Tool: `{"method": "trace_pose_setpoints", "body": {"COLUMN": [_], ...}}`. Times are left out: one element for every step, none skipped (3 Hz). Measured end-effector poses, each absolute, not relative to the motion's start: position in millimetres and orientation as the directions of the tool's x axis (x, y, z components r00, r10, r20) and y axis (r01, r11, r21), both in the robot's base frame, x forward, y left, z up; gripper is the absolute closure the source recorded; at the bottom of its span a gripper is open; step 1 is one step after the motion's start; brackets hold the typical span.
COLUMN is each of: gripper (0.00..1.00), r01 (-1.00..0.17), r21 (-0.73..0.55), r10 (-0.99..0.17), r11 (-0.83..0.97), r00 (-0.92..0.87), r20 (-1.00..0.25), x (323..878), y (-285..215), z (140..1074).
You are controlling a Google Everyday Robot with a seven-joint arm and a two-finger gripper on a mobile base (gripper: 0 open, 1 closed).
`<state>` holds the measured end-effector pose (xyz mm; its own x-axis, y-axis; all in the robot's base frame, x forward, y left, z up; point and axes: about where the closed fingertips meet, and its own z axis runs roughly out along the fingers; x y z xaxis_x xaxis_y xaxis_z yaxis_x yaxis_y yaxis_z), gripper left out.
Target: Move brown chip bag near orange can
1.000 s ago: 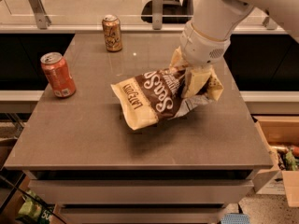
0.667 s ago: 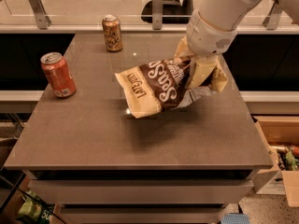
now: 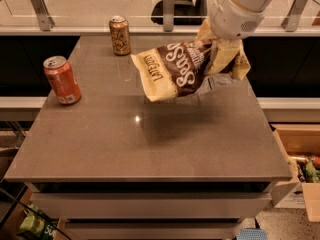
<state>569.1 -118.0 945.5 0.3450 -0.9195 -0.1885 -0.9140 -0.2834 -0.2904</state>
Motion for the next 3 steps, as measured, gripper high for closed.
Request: {"method": "trace_pose_setpoints", "body": {"gripper": [1.0,1.0,1.0], "r01": [-0.913,-0.911,-0.906], "r21": [-0.303,-0.315,-0.339], "r10": [-0.921,-0.919,-0.919], "r11": [-0.273,-0.268,-0.252], "r00": [0.34,0.339,0.334], "r20": [-0.192,-0.199,-0.21], "x": [593,620,645], "y": [-122,-123,-125], "z": [952,955,955]}}
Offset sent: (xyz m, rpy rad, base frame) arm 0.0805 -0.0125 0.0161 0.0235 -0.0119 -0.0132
